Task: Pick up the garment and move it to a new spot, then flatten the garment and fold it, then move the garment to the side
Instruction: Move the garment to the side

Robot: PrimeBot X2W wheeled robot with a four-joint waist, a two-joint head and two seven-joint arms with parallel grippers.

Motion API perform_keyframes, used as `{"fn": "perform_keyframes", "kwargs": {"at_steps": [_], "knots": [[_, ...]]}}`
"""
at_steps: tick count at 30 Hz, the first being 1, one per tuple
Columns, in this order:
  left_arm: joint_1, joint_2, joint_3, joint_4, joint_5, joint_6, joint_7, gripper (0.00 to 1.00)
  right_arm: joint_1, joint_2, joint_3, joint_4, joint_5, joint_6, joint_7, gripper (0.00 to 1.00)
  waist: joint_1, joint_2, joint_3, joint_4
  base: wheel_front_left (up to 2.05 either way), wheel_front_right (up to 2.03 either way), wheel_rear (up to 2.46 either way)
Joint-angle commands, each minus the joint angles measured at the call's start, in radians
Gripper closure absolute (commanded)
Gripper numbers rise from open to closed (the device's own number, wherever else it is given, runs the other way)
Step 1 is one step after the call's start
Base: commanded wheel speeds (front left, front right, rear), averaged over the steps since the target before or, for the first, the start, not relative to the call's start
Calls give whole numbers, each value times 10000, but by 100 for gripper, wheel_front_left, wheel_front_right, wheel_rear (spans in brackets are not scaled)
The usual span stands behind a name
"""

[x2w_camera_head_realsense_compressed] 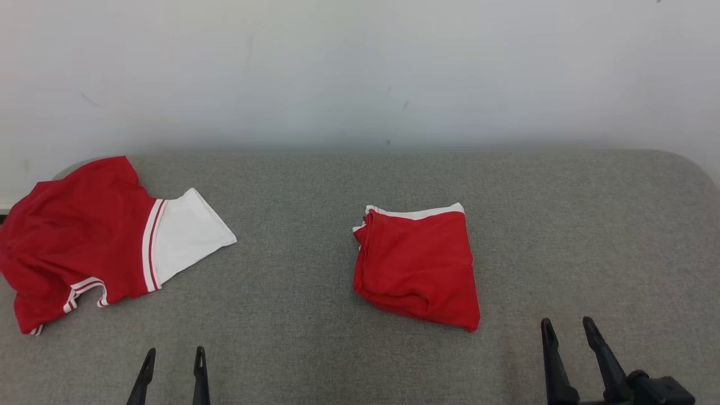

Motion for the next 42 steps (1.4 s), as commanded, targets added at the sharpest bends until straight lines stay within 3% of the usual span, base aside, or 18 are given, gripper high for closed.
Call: {"fn": "perform_keyframes", "kwargs": {"at_steps": [1,9,24,31,39,41,42], "knots": [[-63,-27,0,18,11,-5,-32,0,-261,-43,77,16,38,-24,-1,0,-1,0,14,27,0,0,0],[-196,-50,-237,61,47,-16,-32,0,-2085,-405,660,966,433,-24,-1,0,-1,0,125,416,0,0,0],[-1004,-42,-553,340,-57,-168,-32,0,-6378,-1010,1128,6251,642,-24,799,0,-1,0,1351,1380,0,0,0],[-1323,-70,-660,322,-91,-97,-32,0,-7187,-937,1516,8121,794,-24,839,0,-1,0,1834,1522,0,0,0],[-1578,-96,-774,390,-152,-21,-32,0,-7556,-657,2182,9354,1093,-24,1080,0,-1,0,2087,1425,0,0,0],[-1670,-98,-816,421,-168,-25,-32,0,-7633,-572,2399,9556,1207,-24,1133,100,-1,0,2140,1416,0,0,0],[-1688,-102,-837,428,-178,-13,-32,0,-7677,-541,2482,9583,1301,-24,1051,100,-1,0,2160,1411,0,0,0]]}}
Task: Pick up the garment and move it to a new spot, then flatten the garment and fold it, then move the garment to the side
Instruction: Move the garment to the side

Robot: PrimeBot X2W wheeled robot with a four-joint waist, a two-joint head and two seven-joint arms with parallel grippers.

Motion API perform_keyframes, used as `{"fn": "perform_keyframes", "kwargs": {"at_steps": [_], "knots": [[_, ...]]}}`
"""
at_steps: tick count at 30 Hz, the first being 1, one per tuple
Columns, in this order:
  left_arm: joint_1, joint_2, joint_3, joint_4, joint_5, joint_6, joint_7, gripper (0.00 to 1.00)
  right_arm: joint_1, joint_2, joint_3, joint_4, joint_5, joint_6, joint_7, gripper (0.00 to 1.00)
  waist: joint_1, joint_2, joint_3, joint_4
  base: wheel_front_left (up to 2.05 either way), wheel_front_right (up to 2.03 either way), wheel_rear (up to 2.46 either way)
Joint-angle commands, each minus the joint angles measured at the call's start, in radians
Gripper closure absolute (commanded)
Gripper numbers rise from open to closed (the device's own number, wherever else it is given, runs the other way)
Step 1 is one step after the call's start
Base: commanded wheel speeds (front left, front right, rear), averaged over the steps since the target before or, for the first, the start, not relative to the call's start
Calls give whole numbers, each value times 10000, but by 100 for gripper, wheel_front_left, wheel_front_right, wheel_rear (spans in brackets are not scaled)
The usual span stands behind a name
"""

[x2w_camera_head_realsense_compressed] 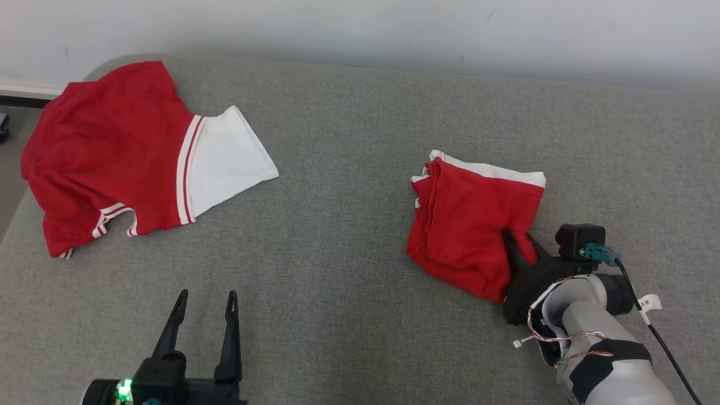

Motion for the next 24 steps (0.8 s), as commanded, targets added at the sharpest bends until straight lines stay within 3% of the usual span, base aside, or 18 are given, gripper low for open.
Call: {"fn": "perform_keyframes", "kwargs": {"at_steps": [1,6,13,22,24], "knots": [[-97,-20,-10,10,-44,40,-32,0,16,54,169,183,101,-24,-38,100,0,-1,46,-30,0,0,0],[-72,-27,71,-98,-151,89,-32,0,-405,-490,764,185,283,-27,-191,100,0,-1,169,-239,0,0,0],[-413,-29,-102,-186,-158,-87,-32,0,-1008,-1872,1794,-339,477,-26,-221,100,0,-1,610,-548,0,0,0],[-1232,8,-365,-653,131,-225,-32,0,-2235,-4104,3171,-1310,982,-26,570,100,0,-1,1820,-1166,0,0,0],[-1499,117,-384,-924,229,-274,-34,0,-2653,-4904,3546,-1685,1189,-26,869,100,0,-1,2325,-1449,0,0,0]]}}
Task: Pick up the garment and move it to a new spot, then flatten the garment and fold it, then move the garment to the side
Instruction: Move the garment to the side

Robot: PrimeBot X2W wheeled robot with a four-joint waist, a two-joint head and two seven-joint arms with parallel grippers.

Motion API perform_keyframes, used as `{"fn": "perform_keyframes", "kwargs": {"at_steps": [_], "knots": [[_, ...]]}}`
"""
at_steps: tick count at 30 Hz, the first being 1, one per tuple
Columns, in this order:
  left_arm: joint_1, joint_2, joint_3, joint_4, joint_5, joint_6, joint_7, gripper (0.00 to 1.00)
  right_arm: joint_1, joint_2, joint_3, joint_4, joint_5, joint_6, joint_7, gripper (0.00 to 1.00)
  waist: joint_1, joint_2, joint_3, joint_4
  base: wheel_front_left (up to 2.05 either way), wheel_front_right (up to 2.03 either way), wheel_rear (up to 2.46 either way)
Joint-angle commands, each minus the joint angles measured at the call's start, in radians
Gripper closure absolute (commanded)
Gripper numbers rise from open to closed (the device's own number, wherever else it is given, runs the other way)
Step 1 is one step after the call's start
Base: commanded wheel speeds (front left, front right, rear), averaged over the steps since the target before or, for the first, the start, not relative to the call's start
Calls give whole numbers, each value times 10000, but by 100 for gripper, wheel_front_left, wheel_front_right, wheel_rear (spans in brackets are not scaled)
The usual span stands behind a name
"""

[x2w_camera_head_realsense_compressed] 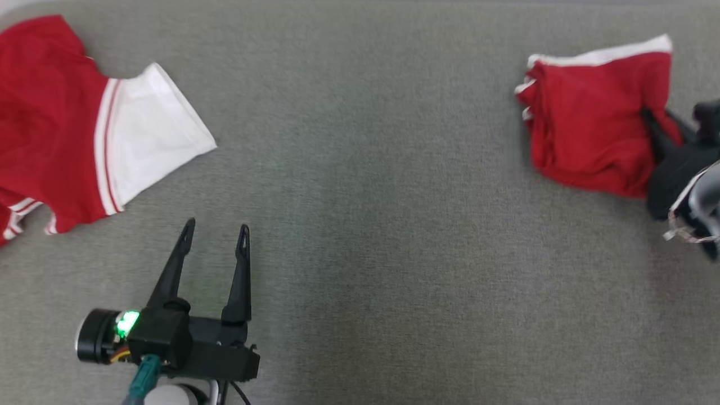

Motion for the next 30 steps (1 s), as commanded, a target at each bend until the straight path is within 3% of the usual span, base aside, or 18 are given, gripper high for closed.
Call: {"fn": "perform_keyframes", "kwargs": {"at_steps": [1,10,16,30], "knots": [[-294,96,-32,-183,131,-57,-32,0,-360,-462,193,-233,165,-28,140,100,-2,-2,887,-613,0,0,0],[-939,423,-220,-1048,459,-20,-32,0,-1828,-2109,877,-1101,488,-28,700,100,-2,-2,2369,-1517,0,0,0],[-1149,602,-287,-1586,617,41,-32,0,-2618,-2709,1199,-1503,470,-28,921,100,-2,-2,3024,-1964,0,0,0],[-1545,730,-678,-2632,735,211,-22,0,-4553,-4413,1720,-2173,1,-28,1615,100,-2,-2,4152,-2120,0,0,0]]}}
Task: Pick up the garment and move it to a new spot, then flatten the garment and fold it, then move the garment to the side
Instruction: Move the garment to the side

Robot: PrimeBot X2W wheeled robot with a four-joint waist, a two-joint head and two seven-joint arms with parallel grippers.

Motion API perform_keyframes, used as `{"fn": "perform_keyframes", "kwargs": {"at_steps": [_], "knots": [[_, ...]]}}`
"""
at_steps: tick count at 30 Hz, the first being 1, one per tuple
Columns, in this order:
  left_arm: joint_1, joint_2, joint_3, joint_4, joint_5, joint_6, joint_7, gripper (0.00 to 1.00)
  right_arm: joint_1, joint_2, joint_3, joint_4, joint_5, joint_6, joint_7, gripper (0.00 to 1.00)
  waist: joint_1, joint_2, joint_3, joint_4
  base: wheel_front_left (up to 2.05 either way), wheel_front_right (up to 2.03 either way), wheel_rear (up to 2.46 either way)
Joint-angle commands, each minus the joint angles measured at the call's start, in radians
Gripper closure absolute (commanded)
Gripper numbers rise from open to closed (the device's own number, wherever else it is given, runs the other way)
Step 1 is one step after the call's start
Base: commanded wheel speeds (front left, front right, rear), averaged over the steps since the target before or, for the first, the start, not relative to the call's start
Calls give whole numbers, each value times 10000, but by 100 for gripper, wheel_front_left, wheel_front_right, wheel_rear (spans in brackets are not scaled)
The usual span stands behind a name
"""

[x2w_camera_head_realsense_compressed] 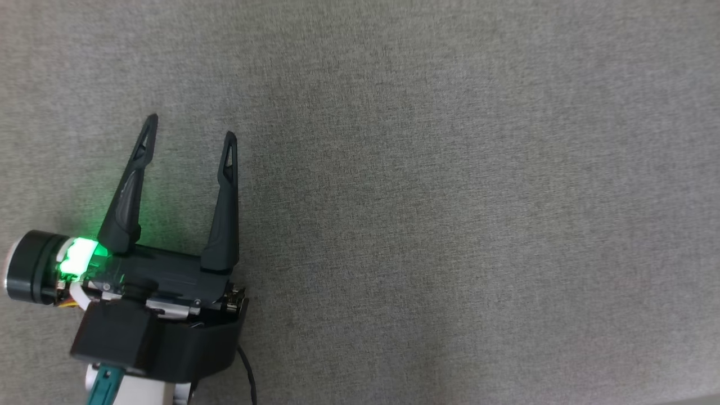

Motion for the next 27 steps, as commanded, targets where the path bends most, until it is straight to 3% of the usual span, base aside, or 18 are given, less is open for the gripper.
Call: {"fn": "perform_keyframes", "kwargs": {"at_steps": [1,8,9,10,17,27], "knots": [[-174,-39,-147,283,15,24,-3,0,-160,-92,86,-36,-92,-28,77,100,1,1,277,-18,0,0,0],[-168,-34,-197,304,-72,167,43,0,-814,-439,320,281,-597,-28,367,100,1,1,463,305,0,0,0],[-156,-35,-203,314,-84,190,43,0,-899,-443,324,361,-701,-28,409,65,1,1,475,347,0,0,0],[-141,-28,-211,332,-103,219,43,0,-1020,-448,276,460,-856,-28,438,0,1,1,481,375,0,0,0],[23,1,-109,530,-270,407,51,0,-1294,3,-106,1093,-1407,-28,293,0,1,1,106,443,0,0,0],[605,-137,12,620,-559,632,11,0,-286,1418,-1347,1169,-1503,-28,-918,0,1,1,-1493,497,0,0,0]]}}
